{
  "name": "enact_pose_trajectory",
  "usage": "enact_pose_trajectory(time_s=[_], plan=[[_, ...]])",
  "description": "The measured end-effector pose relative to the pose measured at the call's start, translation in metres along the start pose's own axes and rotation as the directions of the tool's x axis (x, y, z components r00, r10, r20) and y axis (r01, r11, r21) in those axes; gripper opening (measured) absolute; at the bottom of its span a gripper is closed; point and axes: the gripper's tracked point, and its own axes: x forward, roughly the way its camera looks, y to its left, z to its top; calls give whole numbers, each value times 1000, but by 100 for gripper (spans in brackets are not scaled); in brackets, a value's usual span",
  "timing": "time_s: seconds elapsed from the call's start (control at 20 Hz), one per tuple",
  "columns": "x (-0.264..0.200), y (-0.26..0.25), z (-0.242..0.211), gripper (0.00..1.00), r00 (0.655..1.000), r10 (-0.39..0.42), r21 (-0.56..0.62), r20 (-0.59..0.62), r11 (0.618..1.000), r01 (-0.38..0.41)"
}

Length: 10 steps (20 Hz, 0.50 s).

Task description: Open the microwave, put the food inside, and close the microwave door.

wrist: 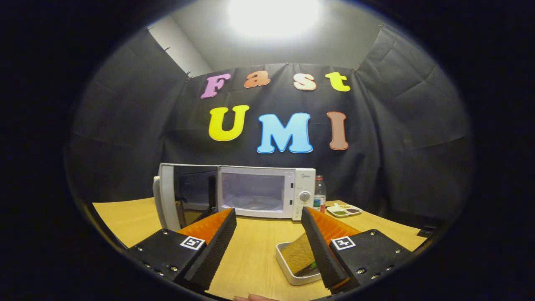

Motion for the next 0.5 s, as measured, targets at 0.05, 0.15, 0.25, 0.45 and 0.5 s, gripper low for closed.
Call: enact_pose_trajectory(time_s=[0.05, 0.15, 0.25, 0.45, 0.5], plan=[[0, -14, -7, 95, 1000, -21, 9, -8, 1000, 22], [1, -36, -21, 94, 998, -61, 1, -24, 998, 61], [2, -52, -38, 95, 996, -78, -3, -45, 997, 78], [9, -80, -72, 95, 987, -96, 94, -126, 990, 108], [10, -83, -80, 95, 985, -83, 144, -151, 984, 105]])
